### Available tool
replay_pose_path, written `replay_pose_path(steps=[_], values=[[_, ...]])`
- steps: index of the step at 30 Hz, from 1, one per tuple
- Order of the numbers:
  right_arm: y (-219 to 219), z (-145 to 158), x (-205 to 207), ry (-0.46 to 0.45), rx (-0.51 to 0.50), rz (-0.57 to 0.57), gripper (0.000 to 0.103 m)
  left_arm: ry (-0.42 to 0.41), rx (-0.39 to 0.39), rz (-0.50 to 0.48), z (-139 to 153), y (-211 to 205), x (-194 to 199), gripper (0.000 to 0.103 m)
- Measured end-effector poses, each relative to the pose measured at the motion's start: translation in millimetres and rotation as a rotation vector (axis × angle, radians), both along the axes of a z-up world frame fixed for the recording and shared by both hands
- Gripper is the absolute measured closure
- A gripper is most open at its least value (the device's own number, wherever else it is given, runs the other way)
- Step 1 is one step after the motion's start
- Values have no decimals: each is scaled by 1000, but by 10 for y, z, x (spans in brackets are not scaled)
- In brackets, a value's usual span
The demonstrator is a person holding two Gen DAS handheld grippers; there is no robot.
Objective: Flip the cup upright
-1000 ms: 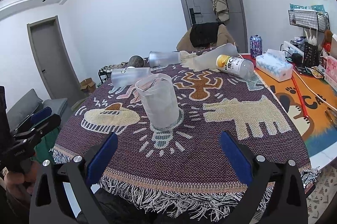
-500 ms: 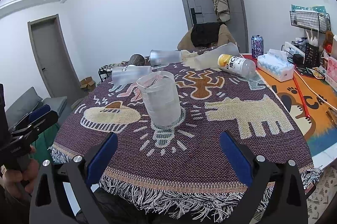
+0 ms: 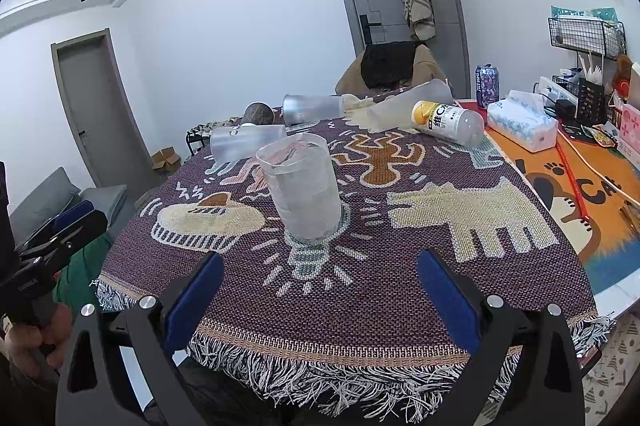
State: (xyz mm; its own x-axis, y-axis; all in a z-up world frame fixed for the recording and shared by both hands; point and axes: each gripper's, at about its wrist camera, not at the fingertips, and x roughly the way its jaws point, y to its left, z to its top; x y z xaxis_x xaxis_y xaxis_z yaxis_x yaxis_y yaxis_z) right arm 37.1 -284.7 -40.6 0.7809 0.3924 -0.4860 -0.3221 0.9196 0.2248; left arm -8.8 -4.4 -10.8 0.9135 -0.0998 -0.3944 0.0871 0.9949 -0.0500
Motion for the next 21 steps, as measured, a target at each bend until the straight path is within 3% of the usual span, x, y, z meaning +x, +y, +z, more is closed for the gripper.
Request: replay_pose_path(steps=[21], values=[[-1,-8,-12,-6,-4,-5,8,-17,12,7,33,-28,-31,6]])
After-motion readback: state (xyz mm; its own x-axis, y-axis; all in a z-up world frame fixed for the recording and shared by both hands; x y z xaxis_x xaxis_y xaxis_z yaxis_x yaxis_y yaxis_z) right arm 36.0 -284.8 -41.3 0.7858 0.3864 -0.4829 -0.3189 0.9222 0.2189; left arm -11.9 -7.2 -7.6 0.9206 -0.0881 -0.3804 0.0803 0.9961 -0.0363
